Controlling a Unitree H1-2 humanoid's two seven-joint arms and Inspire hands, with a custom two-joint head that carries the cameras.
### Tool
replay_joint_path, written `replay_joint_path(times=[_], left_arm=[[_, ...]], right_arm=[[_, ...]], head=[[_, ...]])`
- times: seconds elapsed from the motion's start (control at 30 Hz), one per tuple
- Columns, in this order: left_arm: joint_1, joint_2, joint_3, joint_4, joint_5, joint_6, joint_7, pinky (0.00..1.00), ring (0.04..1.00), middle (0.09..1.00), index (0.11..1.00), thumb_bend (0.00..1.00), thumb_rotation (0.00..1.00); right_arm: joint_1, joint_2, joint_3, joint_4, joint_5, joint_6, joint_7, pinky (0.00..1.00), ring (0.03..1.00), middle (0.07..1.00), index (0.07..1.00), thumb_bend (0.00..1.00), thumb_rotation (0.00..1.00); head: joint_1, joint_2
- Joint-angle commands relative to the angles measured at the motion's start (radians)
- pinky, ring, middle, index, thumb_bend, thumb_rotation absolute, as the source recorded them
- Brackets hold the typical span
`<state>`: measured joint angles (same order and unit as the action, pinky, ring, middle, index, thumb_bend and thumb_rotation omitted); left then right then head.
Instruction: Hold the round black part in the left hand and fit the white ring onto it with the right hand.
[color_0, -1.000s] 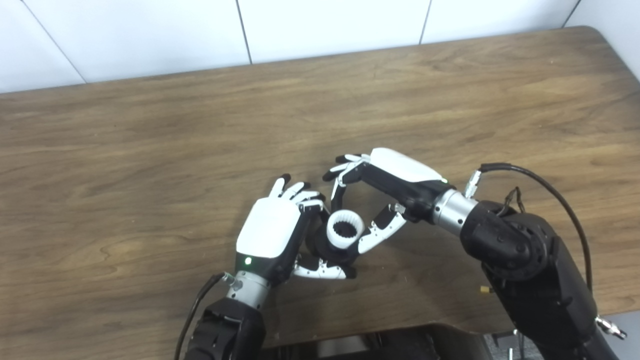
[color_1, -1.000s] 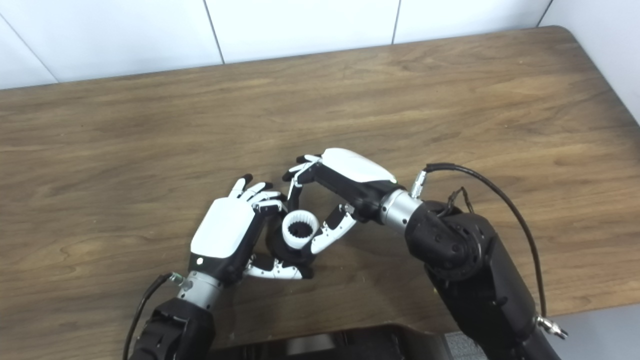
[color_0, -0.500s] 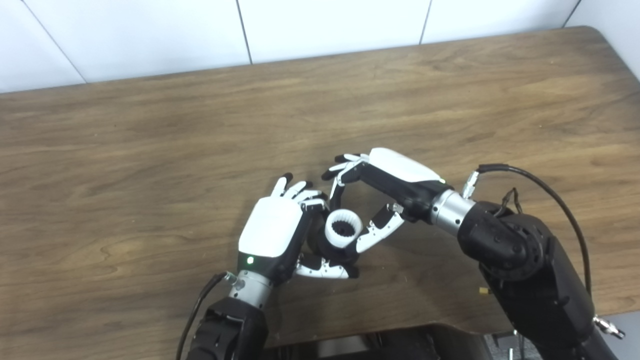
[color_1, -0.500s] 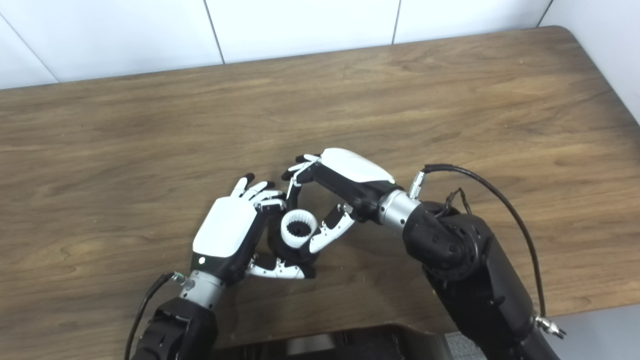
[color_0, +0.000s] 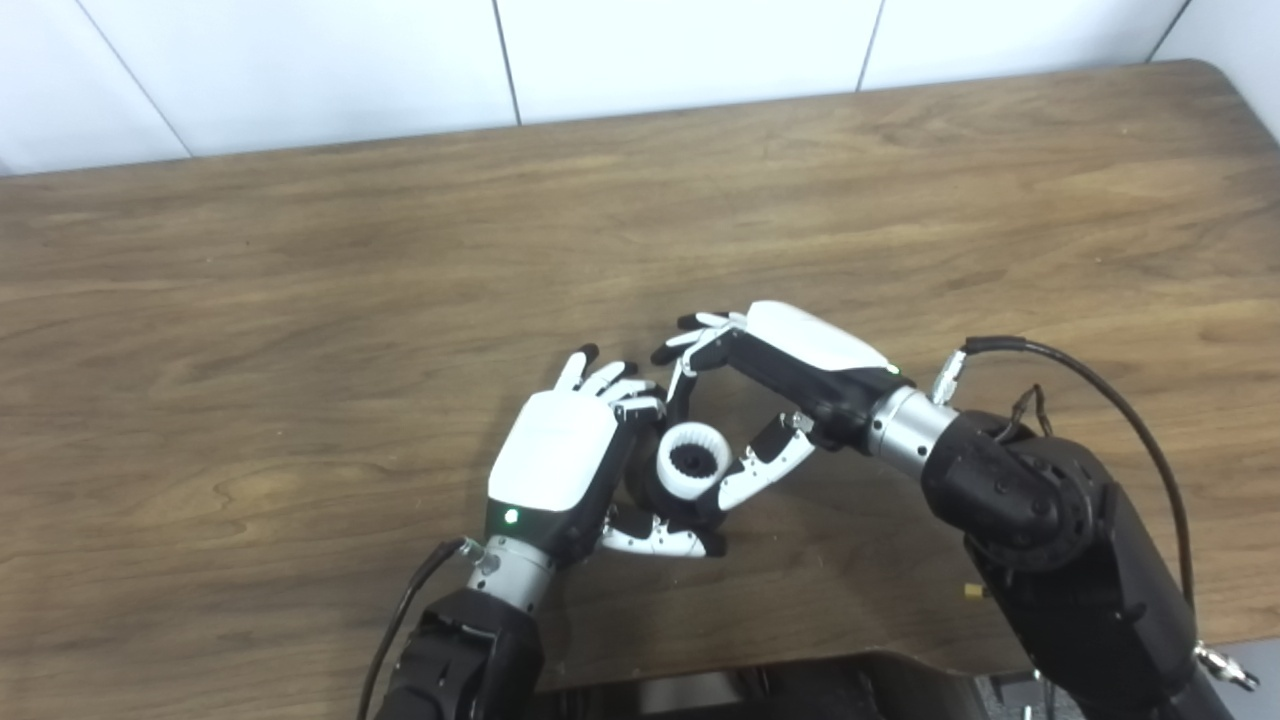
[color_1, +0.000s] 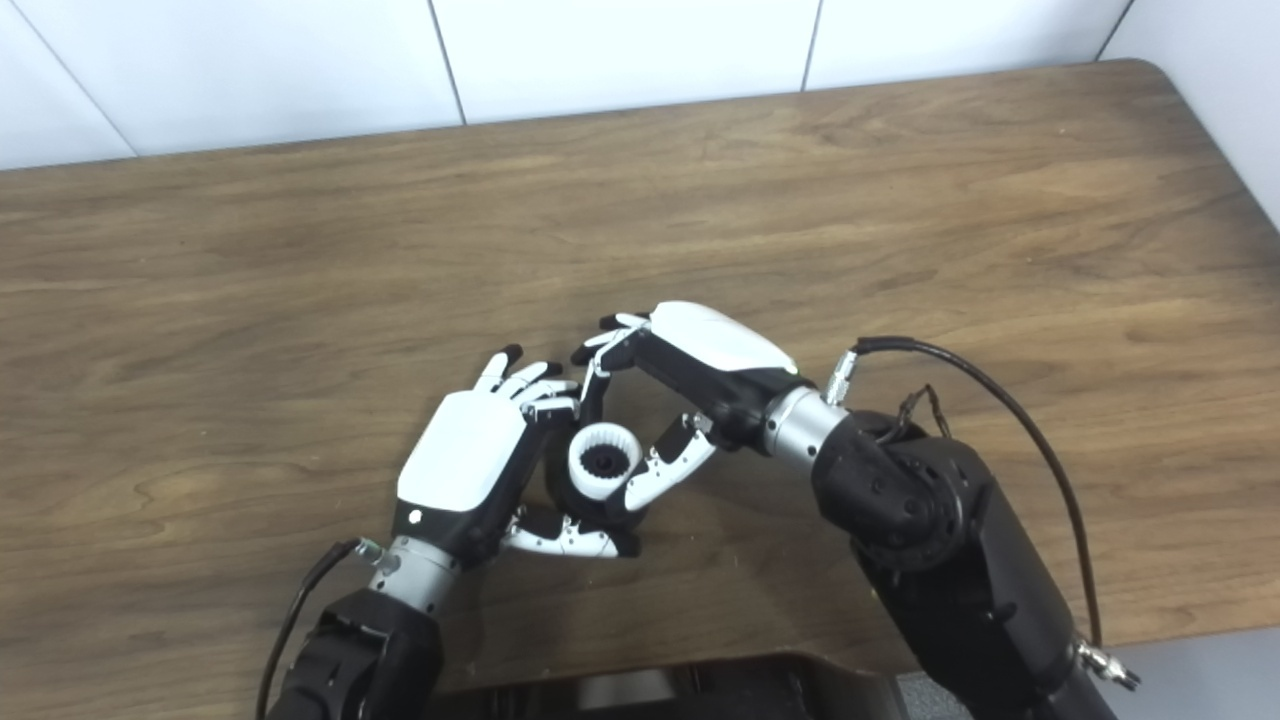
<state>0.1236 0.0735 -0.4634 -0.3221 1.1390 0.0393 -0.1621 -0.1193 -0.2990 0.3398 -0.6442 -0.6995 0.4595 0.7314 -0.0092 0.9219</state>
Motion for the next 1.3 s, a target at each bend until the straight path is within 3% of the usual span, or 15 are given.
replay_joint_path(times=[0.0, 0.8, 1.2, 1.23, 1.27], left_arm=[[-0.024, -0.011, -0.002, -0.016, 0.004, -0.009, 0.033, 1.0, 0.888, 0.776, 0.484, 0.52, 0.05], [-0.023, -0.013, -0.003, -0.019, 0.005, -0.006, 0.033, 1.0, 0.888, 0.776, 0.484, 0.52, 0.05], [-0.025, -0.013, -0.002, -0.015, 0.005, -0.008, 0.037, 1.0, 0.887, 0.774, 0.484, 0.52, 0.05], [-0.025, -0.013, -0.002, -0.015, 0.006, -0.008, 0.037, 1.0, 0.887, 0.775, 0.484, 0.52, 0.05], [-0.025, -0.013, -0.002, -0.015, 0.006, -0.008, 0.036, 1.0, 0.887, 0.775, 0.484, 0.52, 0.05]], right_arm=[[-0.016, -0.006, 0.001, -0.011, 0.0, -0.031, -0.024, 1.0, 0.96, 0.842, 0.482, 0.52, 0.13], [0.017, -0.012, -0.002, 0.015, 0.005, -0.067, -0.064, 1.0, 0.961, 0.839, 0.482, 0.52, 0.13], [0.003, -0.012, 0.002, 0.007, -0.007, -0.053, -0.05, 1.0, 0.966, 0.854, 0.492, 0.52, 0.15], [0.001, -0.013, 0.002, 0.006, -0.008, -0.051, -0.048, 1.0, 0.968, 0.856, 0.549, 0.74, 0.17], [-0.001, -0.013, 0.002, 0.005, -0.008, -0.05, -0.047, 1.0, 0.97, 0.859, 0.586, 0.89, 0.18]], head=[[-0.001, 0.001], [-0.002, 0.001], [-0.004, -0.005], [-0.004, -0.005], [-0.004, -0.005]])
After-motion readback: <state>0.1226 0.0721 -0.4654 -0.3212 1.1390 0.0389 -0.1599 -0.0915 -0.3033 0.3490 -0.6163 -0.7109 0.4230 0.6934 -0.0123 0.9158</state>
